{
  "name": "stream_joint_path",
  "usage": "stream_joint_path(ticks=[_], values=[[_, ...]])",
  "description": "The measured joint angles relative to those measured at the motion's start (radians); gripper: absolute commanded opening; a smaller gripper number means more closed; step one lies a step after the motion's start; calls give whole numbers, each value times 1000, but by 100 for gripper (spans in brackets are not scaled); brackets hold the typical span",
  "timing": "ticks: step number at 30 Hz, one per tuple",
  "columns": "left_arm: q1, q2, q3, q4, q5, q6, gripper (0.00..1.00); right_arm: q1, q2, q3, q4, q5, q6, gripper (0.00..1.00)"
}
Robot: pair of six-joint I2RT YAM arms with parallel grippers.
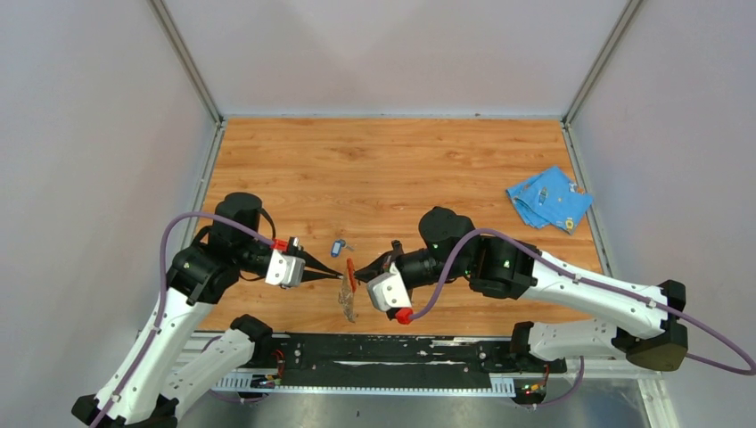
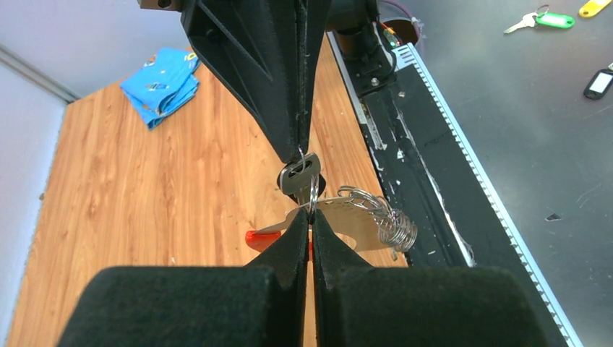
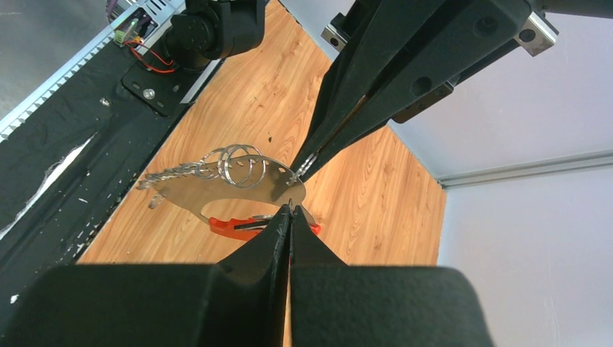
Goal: Put the keys on the keyring
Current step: Insert the key onto the keyring.
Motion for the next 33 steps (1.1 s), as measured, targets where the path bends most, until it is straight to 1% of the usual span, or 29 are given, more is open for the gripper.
stream_joint_path(ticks=[10,21,33], values=[[0,-11,0,0,-1,-4,0,0,4,0,9,18,-3,0],[0,-11,0,0,-23,-11,0,3,9,0,67,29,-2,0],[0,-25,0,0,-38,-13,0,3,21,0,67,29,-2,0]])
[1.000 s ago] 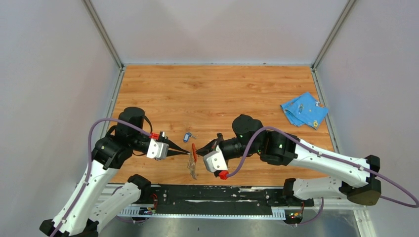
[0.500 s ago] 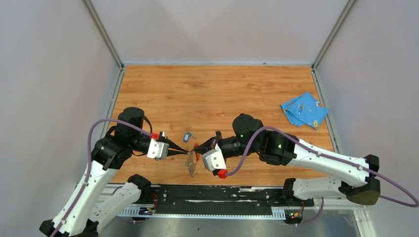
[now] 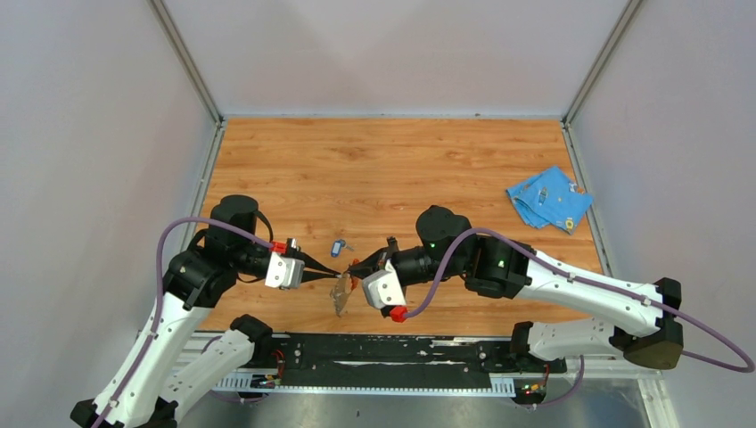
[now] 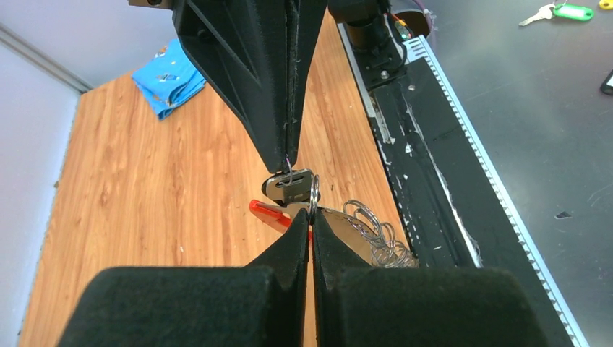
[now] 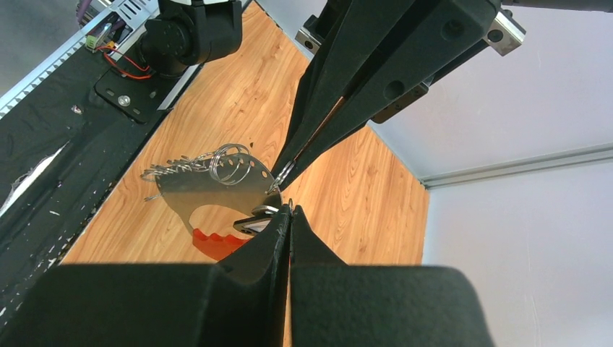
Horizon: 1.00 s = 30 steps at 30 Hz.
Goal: Put the keys on the keyring
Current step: Insert the key onto the keyring.
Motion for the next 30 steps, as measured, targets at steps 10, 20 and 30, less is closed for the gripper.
stream_joint_path(ticks=[10,20,30], values=[[0,0,0,0,-5,0,0,2,0,0,-5,-16,-1,0],[0,0,0,0,-13,-3,0,5,3,0,-7,-22,-11,0],[0,0,0,0,-26,-12,0,8,8,0,-8,-22,-21,0]])
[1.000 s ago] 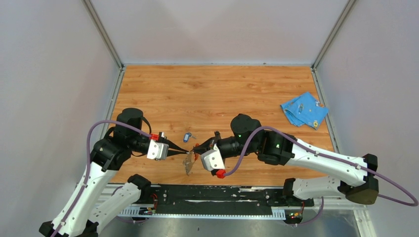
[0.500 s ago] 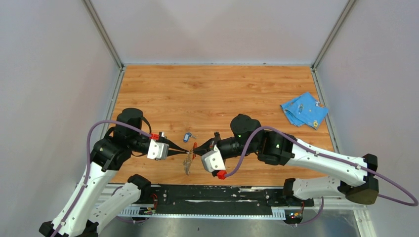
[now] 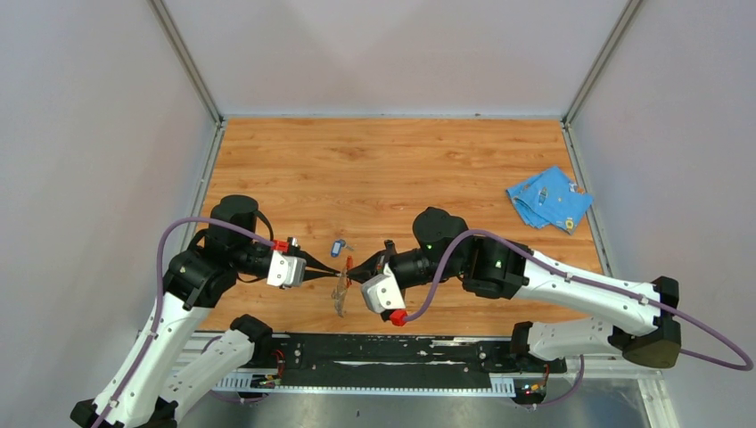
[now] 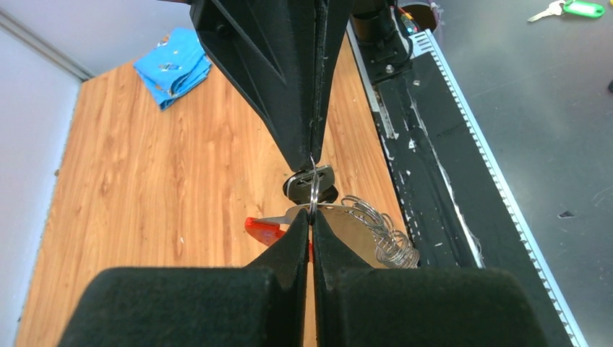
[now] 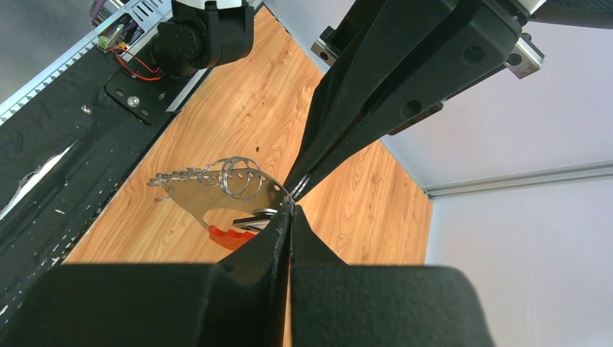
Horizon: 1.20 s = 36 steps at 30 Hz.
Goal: Put the keys on the keyring
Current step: Insert the key onto the keyring.
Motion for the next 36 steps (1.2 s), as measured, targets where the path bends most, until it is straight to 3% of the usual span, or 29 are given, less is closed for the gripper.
stream_joint_path(ticks=[36], values=[[0,-11,0,-7,-48,-18,0,6,45,16,26,11,5,0]])
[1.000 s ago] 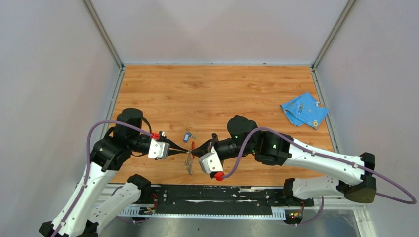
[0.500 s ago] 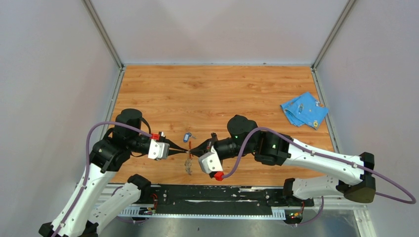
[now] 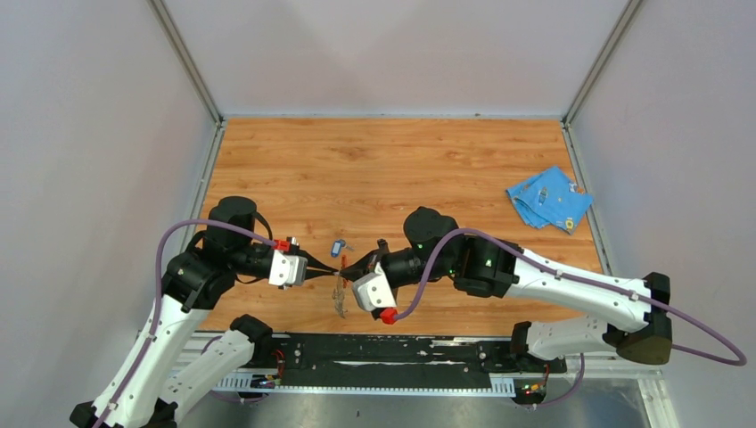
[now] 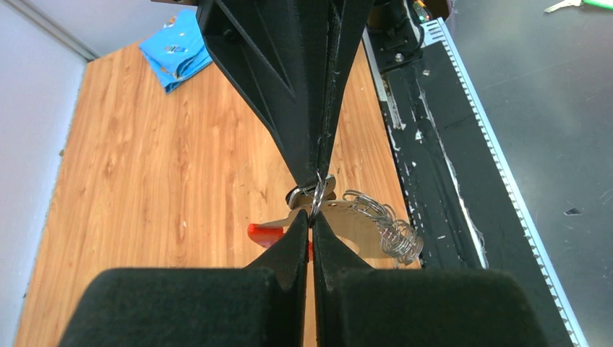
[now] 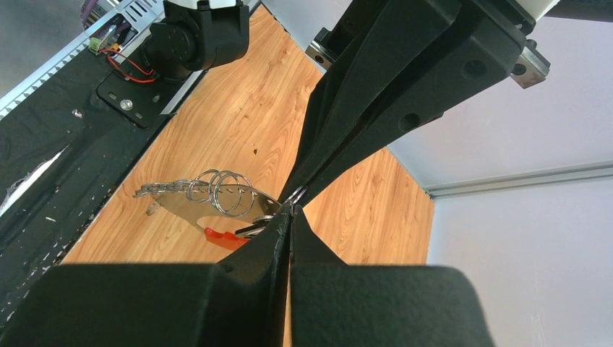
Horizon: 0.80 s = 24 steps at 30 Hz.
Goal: Put the keys on the keyring
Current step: Insert the key onto the keyring.
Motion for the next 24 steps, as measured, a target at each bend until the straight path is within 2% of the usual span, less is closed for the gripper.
stream_joint_path(ticks=[24], values=[[1,-14,-3,-10,-39,-6,0,19,62,85,-64,67,24,0]])
